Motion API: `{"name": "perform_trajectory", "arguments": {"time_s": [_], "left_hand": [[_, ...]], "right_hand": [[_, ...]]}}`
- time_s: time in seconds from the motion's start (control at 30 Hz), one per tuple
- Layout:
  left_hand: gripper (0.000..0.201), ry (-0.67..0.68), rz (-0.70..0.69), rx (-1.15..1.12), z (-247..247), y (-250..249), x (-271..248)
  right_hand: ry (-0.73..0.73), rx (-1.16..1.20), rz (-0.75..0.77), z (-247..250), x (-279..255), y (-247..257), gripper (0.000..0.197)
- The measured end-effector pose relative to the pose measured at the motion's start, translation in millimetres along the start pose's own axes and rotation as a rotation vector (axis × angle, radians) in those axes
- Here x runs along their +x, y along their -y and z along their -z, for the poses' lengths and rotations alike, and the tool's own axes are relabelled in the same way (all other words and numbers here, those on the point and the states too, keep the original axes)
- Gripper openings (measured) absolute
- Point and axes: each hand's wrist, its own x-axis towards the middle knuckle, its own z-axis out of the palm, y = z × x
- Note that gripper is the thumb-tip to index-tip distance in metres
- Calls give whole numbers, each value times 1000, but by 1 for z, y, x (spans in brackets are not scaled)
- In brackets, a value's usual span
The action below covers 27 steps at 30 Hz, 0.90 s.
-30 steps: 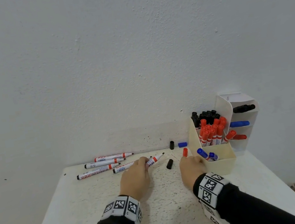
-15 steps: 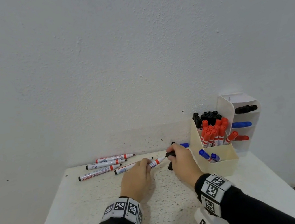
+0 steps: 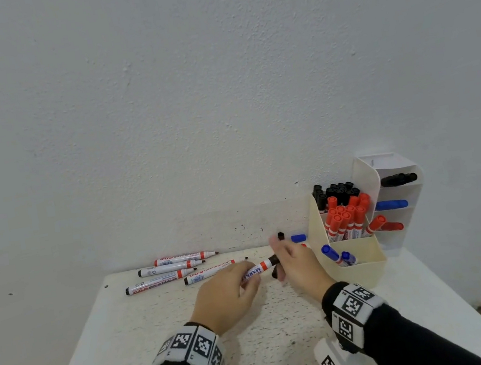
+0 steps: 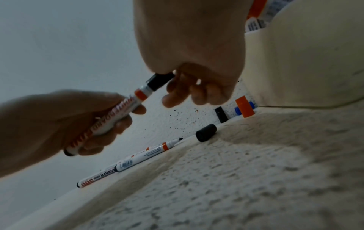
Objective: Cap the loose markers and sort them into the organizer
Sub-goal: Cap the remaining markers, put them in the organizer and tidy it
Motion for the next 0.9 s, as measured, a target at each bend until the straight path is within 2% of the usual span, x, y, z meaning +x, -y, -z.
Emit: {"name": "perform_trajectory", "arguments": {"time_s": [0.07, 0.13, 0.2, 0.3, 0.37, 0.5, 0.7, 0.8, 0.9], "left_hand": [[34, 10, -17, 118, 2, -10, -3], [33, 36, -4, 179, 1, -17, -5], [32, 59, 30, 73, 2, -21, -5], [30, 118, 49, -246, 7, -29, -2], [33, 148, 62, -360, 11, -33, 0], [32, 65, 74, -434, 7, -35, 3], [28, -31, 86, -537, 0, -27, 13], [37, -25, 83, -474, 0, -19, 20], [30, 32, 145, -226, -4, 2, 26]], "right_hand": [[-35, -92, -77, 0, 1, 4, 47], [-50, -84, -95, -2, -1, 10, 44], [-64, -25, -55, -2, -3, 15, 42], [-60, 50, 55, 3, -7, 23, 45], [-32, 52, 118, 7, -7, 28, 46], [-40, 0, 198, 10, -6, 36, 45], [-206, 9, 275, 10, 0, 40, 31], [-229, 21, 359, 19, 0, 49, 20], [-291, -95, 484, 36, 0, 62, 7]]}}
